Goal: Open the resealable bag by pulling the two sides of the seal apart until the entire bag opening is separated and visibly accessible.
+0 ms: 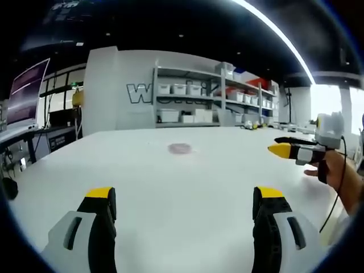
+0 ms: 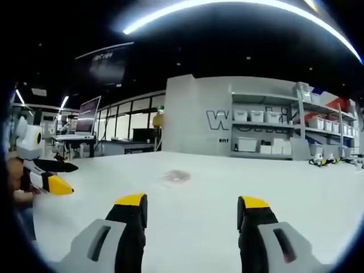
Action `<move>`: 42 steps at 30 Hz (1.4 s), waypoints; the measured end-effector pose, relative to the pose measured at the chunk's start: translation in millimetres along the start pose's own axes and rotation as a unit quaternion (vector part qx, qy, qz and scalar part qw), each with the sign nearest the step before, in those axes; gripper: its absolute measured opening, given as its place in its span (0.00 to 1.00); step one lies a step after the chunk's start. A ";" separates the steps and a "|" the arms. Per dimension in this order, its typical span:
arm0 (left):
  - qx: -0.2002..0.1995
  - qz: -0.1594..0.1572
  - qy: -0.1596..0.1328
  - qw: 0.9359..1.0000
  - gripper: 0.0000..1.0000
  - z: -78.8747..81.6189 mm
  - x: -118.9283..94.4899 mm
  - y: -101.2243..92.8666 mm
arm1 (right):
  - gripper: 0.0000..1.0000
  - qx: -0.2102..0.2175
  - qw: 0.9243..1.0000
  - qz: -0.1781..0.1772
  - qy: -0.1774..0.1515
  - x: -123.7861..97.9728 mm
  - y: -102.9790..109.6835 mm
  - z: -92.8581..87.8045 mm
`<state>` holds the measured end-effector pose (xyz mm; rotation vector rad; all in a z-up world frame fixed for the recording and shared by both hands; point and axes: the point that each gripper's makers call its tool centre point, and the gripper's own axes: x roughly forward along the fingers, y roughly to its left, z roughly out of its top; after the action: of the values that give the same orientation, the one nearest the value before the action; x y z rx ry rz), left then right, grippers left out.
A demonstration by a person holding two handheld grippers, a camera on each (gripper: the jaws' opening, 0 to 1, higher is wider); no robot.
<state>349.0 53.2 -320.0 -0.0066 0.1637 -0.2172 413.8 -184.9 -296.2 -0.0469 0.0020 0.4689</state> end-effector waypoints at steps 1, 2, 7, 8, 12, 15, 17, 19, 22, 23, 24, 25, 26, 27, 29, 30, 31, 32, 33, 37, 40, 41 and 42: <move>0.000 0.000 0.000 1.000 1.00 0.0 0.1 -0.1 | 0.64 0.000 1.000 0.000 0.001 0.1 0.0 -0.5; 0.000 0.000 0.001 1.000 1.00 -0.2 0.1 -0.2 | 0.64 -0.001 1.000 0.000 0.002 0.3 0.1 -1.3; 0.001 -0.001 0.002 1.000 1.00 -0.4 0.7 -0.5 | 0.64 -0.009 1.000 0.005 0.014 1.6 1.1 -8.5; 0.001 -0.001 0.001 1.000 0.99 -0.3 0.6 -0.3 | 0.64 -0.010 1.000 0.007 0.017 1.9 1.6 -10.1; 0.000 -0.001 0.001 1.000 0.99 -0.2 0.3 -0.7 | 0.61 -0.017 1.000 0.011 0.020 2.0 2.4 -12.4; 0.001 -0.001 0.001 1.000 0.99 -0.4 0.2 -1.1 | 0.59 -0.023 0.999 0.015 0.016 2.6 3.1 -11.1; 0.001 -0.001 0.001 1.000 0.99 -0.5 0.1 -0.8 | 0.59 -0.024 0.999 0.017 0.015 3.1 3.3 -10.8; 0.000 -0.001 0.001 1.000 0.99 -0.5 -0.1 -0.4 | 0.59 -0.022 0.999 0.018 0.015 4.2 2.7 -10.9; -0.001 -0.001 0.000 1.000 0.99 -0.1 -0.3 -0.6 | 0.58 -0.023 0.999 0.020 0.017 5.4 3.0 -10.3; -0.001 -0.001 -0.001 1.000 0.99 -0.2 -0.5 -0.8 | 0.58 -0.023 0.999 0.020 0.016 5.7 3.0 -9.6; -0.001 -0.001 0.000 1.000 0.99 -0.3 -0.6 -0.7 | 0.58 -0.023 0.999 0.020 0.014 6.0 3.0 -8.5; -0.001 -0.001 0.000 1.000 0.99 -0.5 -0.6 -0.7 | 0.58 -0.023 0.999 0.020 0.013 6.4 3.2 -7.7; -0.001 -0.001 0.000 1.000 0.99 -1.0 -0.4 -0.5 | 0.58 -0.023 0.999 0.020 0.013 6.8 3.3 -7.4; -0.001 -0.001 0.000 1.000 0.99 -1.2 -0.4 -0.5 | 0.58 -0.023 0.999 0.020 0.013 7.0 3.3 -7.2; -0.002 -0.001 -0.001 1.000 0.99 -0.9 -0.6 -0.5 | 0.57 -0.018 1.000 0.021 0.012 7.3 3.8 -7.4; -0.003 -0.001 -0.001 1.000 0.99 -0.7 -0.9 -0.6 | 0.57 -0.018 1.000 0.021 0.012 7.3 3.9 -7.8; -0.003 -0.001 -0.001 1.000 0.99 -0.7 -1.0 -0.6 | 0.57 -0.019 1.000 0.020 0.013 7.4 3.8 -8.2; -0.003 -0.001 -0.002 1.000 0.99 -0.7 -1.2 -0.5 | 0.57 -0.019 1.000 0.021 0.013 7.5 4.0 -8.8; -0.002 -0.001 -0.002 1.000 0.99 -0.7 -1.3 -0.7 | 0.57 -0.019 1.000 0.021 0.013 7.9 4.3 -9.1; -0.002 -0.002 -0.001 1.000 0.99 -1.6 -0.9 -1.2 | 0.56 -0.024 0.999 0.029 0.015 12.5 6.6 -10.0; -0.002 -0.001 -0.003 1.000 0.99 -1.1 -0.8 -0.9 | 0.55 -0.024 0.999 0.038 0.017 18.7 9.0 -10.3; -0.003 -0.001 -0.003 1.000 0.99 -1.2 -0.7 -0.7 | 0.55 -0.024 0.999 0.040 0.018 21.2 9.7 -11.0; -0.003 -0.001 -0.003 1.000 0.99 -1.2 -0.7 -0.6 | 0.54 -0.022 0.999 0.044 0.021 23.6 10.6 -12.1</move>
<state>348.1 52.8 -321.1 -0.0136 0.1583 -0.2188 430.1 -165.4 -309.1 -0.0994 0.0353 0.5557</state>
